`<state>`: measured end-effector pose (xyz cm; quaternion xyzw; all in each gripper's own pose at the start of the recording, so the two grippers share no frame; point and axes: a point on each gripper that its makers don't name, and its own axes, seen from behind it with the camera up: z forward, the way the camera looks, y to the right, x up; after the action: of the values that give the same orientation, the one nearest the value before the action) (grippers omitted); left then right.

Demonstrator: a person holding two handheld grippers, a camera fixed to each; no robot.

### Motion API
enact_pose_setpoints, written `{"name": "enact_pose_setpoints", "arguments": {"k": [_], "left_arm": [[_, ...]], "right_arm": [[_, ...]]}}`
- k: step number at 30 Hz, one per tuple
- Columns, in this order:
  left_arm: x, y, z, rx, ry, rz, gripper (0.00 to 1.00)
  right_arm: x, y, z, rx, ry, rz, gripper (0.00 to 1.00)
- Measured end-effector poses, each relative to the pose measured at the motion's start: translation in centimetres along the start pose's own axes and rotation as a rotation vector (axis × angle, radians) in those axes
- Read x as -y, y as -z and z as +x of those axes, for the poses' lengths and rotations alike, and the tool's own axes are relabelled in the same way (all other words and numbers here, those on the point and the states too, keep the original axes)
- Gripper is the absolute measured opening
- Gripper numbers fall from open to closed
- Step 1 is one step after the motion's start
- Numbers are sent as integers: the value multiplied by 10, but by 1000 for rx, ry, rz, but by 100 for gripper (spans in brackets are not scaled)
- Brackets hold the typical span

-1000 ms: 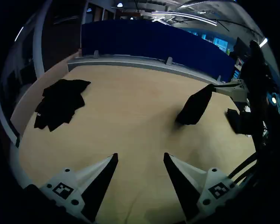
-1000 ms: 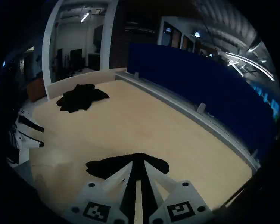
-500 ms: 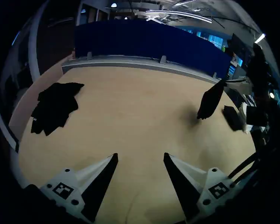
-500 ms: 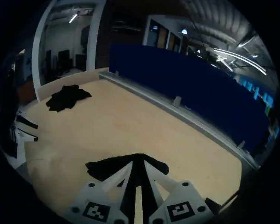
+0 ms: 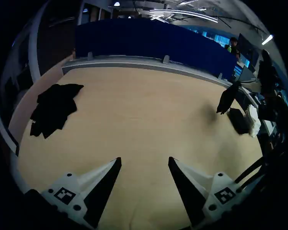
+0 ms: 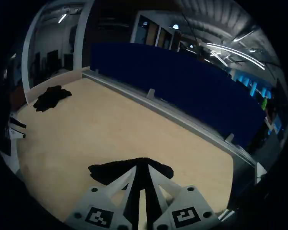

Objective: Fold towel

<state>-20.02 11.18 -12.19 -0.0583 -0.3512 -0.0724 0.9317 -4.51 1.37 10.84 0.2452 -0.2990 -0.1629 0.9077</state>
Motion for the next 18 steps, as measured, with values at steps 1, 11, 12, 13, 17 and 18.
{"name": "enact_pose_setpoints", "arguments": {"k": [1,11,12,13,17,18], "left_arm": [[-1,0,0,1,-2,1,90],[-4,-3,1,7,-9,14,90],[-3,-3,1,7,-8,16,90],[-3,-3,1,7,-8,18,90],[-2,-2,1,10,-7,24,90],[-2,-2,1,11,-7,25,90]], "right_arm": [[-7,1,-1,3,-1,-5,6],[-74,3,-14,41,-12,-58,6],[-81,4,-16,47,-12,-63,6],[-85,4,-18,51,-14,-69,6],[-102,4,-23,65,-22,-85,6],[-105,4,-24,68,-25,-88,6]]}}
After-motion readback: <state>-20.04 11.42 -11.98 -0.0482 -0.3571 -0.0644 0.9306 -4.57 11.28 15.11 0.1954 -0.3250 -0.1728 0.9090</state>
